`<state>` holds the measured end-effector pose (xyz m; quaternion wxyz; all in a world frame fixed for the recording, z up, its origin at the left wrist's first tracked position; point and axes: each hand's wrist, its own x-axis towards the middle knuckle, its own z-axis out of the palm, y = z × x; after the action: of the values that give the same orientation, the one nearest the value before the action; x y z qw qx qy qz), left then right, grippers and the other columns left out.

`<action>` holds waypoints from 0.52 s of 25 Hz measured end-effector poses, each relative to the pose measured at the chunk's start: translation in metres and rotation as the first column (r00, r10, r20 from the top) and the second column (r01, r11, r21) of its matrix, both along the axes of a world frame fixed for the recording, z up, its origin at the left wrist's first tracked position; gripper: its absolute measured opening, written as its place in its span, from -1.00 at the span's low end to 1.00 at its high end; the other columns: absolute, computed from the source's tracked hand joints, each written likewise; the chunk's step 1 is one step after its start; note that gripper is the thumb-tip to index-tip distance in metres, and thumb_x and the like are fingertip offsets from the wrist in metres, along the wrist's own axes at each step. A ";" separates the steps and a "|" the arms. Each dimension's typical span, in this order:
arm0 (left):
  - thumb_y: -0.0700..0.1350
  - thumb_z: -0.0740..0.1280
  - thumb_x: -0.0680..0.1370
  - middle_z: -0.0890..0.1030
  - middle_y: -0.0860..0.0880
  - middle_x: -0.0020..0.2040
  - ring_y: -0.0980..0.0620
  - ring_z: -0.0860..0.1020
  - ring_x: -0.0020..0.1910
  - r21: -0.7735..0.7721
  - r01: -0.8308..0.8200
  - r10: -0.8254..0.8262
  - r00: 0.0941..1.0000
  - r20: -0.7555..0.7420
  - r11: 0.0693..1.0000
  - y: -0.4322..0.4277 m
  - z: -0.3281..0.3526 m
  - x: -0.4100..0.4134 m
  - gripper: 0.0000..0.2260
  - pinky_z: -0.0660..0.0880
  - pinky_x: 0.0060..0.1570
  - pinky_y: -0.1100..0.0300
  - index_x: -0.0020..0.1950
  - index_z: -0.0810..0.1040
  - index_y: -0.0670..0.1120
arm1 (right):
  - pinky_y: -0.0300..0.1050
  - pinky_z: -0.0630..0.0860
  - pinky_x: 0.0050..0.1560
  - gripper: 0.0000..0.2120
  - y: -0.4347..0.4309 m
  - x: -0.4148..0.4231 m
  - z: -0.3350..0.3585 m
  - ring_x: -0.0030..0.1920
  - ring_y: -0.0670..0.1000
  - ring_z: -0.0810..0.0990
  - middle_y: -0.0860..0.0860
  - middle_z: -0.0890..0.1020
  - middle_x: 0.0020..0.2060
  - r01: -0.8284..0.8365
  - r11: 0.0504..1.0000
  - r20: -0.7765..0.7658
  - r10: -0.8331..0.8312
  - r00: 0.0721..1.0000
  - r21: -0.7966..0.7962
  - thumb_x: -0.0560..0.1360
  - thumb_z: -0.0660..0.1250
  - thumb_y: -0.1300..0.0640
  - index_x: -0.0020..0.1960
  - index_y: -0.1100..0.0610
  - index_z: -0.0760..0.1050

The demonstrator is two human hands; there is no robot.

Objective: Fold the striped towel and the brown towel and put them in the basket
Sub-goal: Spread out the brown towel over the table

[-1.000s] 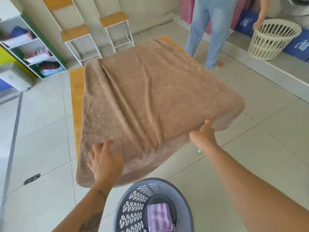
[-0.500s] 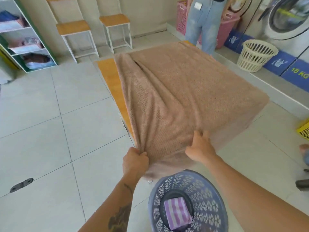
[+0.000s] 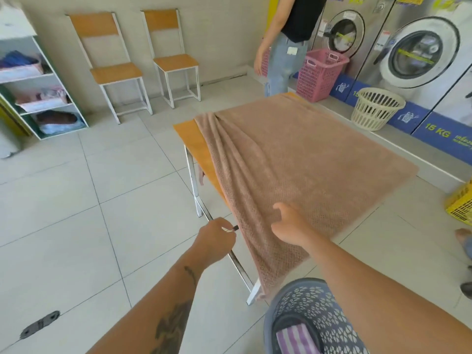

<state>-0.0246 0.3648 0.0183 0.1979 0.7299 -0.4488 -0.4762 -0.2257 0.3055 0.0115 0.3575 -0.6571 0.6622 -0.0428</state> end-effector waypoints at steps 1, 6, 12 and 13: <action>-0.13 0.25 0.57 0.65 -0.07 0.01 0.10 0.55 -0.28 -0.016 0.026 -0.026 1.000 0.015 1.000 -0.013 0.008 0.011 -0.79 0.42 -0.50 0.38 0.17 0.55 0.02 | -0.03 0.42 0.20 -0.38 -0.011 0.009 0.000 0.44 0.10 0.31 0.07 0.15 0.55 0.000 1.000 0.018 0.000 1.000 -0.004 0.54 0.19 0.26 0.57 0.07 0.15; -0.15 0.21 0.58 0.66 -0.08 0.03 0.06 0.55 -0.21 -0.086 0.138 -0.129 0.986 0.108 0.987 -0.116 0.038 0.065 -0.77 0.44 -0.44 0.38 0.16 0.55 0.07 | -0.10 0.36 0.25 -0.40 -0.112 0.054 0.001 0.48 0.08 0.30 0.05 0.22 0.54 0.044 0.999 0.118 -0.041 0.992 -0.029 0.54 0.19 0.27 0.56 0.05 0.17; -0.19 0.16 0.59 0.63 -0.06 0.06 0.07 0.52 -0.18 -0.082 0.249 -0.230 0.954 0.194 0.965 -0.254 0.057 0.116 -0.73 0.44 -0.31 0.35 0.20 0.51 0.06 | 0.04 0.55 0.12 -0.49 -0.242 0.118 0.025 0.18 0.08 0.61 0.07 0.41 0.41 -0.001 1.000 0.158 0.003 0.987 -0.013 0.61 0.15 0.20 0.55 0.05 0.20; -0.20 0.16 0.58 0.62 -0.05 0.07 0.09 0.52 -0.18 -0.087 0.252 -0.230 0.950 0.209 0.964 -0.272 0.060 0.125 -0.72 0.43 -0.31 0.35 0.21 0.51 0.05 | 0.04 0.55 0.12 -0.51 -0.257 0.129 0.029 0.16 0.08 0.61 0.07 0.43 0.40 -0.002 1.000 0.170 0.004 0.985 -0.011 0.62 0.14 0.20 0.54 0.05 0.21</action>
<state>0.1006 0.0929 0.0780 0.1337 0.7006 -0.5782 -0.3961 -0.0970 0.0483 0.0405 0.4092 -0.6539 0.6282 -0.1018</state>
